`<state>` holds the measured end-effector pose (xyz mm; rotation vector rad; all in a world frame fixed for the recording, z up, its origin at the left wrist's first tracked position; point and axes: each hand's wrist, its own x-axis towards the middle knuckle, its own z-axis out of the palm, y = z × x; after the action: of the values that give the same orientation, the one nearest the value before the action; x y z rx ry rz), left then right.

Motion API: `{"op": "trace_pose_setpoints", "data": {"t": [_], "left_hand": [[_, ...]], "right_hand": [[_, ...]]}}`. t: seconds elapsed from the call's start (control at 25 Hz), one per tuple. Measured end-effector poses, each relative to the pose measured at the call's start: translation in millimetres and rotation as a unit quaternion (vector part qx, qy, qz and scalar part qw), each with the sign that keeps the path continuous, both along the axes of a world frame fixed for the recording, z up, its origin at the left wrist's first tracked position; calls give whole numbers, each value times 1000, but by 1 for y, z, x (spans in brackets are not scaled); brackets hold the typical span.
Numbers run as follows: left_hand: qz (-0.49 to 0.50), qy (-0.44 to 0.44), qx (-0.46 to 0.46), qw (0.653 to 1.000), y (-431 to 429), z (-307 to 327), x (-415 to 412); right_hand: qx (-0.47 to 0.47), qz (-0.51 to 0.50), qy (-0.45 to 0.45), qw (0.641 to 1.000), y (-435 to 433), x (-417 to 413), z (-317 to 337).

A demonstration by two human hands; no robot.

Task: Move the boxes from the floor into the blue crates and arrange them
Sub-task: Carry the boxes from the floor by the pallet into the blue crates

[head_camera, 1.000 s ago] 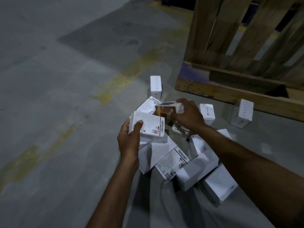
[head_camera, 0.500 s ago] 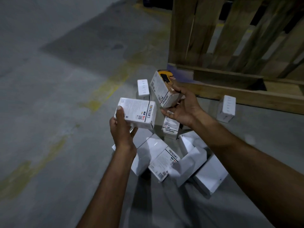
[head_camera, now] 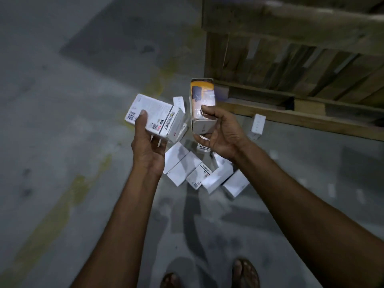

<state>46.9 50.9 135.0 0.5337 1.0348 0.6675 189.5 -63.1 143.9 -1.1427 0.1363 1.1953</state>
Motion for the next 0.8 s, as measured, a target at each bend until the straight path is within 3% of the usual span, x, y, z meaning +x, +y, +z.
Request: {"op": "trace_pose_setpoints", "data": {"t": [0.32, 0.48, 0.8], "left_hand": [[-34, -34, 73, 996, -40, 254, -27], [-30, -77, 89, 993, -64, 364, -46], [-84, -102, 112, 985, -154, 513, -72]], "right_hand": [[-23, 51, -147, 988, -41, -37, 249], [-32, 20, -245, 969, -71, -60, 361], [10, -52, -425, 904, -163, -115, 520]]}}
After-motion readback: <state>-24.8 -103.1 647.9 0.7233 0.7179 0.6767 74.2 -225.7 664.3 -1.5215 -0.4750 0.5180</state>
